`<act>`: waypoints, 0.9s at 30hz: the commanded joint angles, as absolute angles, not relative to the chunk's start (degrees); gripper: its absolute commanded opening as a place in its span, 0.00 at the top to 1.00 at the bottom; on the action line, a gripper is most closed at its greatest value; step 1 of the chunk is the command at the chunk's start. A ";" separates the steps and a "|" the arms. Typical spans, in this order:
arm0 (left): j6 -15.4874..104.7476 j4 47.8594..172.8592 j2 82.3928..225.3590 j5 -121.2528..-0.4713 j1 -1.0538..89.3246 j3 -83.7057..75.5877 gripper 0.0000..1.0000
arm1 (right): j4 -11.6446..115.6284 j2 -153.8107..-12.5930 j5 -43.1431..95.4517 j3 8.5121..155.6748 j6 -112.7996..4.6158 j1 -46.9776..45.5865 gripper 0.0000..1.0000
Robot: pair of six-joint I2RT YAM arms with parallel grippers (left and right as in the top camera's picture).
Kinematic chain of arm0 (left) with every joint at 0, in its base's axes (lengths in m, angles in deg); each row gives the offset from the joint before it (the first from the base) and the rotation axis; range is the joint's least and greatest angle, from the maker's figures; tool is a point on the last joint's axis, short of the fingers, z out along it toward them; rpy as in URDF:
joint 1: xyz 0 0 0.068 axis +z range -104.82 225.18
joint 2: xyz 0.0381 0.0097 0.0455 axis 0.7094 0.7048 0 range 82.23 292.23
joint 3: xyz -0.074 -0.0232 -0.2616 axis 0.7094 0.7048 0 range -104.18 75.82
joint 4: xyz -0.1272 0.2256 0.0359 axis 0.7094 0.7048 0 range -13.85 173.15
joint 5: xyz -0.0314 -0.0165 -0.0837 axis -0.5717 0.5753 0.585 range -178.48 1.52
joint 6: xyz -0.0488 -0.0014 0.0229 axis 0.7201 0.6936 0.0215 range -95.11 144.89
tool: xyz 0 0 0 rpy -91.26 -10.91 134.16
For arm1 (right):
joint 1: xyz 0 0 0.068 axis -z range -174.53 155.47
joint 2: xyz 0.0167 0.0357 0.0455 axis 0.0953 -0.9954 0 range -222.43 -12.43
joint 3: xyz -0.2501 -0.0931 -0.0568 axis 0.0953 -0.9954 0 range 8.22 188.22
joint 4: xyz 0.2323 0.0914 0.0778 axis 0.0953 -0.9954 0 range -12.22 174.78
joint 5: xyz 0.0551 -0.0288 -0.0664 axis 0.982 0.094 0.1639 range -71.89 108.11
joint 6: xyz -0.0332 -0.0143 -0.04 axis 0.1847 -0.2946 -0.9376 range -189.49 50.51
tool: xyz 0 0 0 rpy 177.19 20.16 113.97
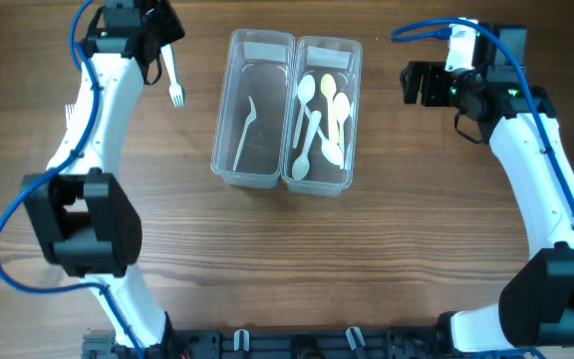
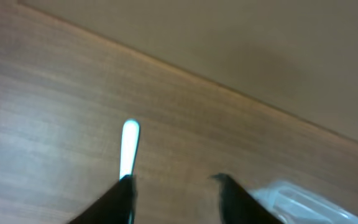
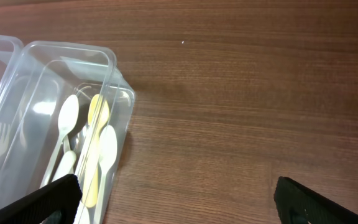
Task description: Pack container
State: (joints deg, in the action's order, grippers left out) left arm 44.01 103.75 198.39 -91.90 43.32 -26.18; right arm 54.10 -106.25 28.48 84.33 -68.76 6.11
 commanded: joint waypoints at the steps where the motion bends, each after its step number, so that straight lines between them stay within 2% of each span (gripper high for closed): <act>1: 43.18 100.32 204.40 -92.88 43.53 -26.22 0.29 | 54.28 -105.59 27.96 84.44 -69.37 6.09 0.00; 10: 46.63 94.28 214.34 -95.83 46.79 -26.22 0.43 | 54.28 -105.59 27.96 84.44 -69.39 6.09 0.00; 20: 46.06 87.33 220.07 -92.80 48.19 -26.22 0.41 | 54.28 -105.59 27.96 84.44 -69.37 6.09 0.00; 23: 43.40 85.34 221.47 -87.68 48.19 -26.22 0.45 | 54.28 -105.59 27.96 84.44 -69.41 6.09 0.00; 27: 40.97 85.76 221.88 -87.44 48.04 -26.22 0.50 | 54.28 -105.59 27.96 84.44 -69.39 6.09 0.00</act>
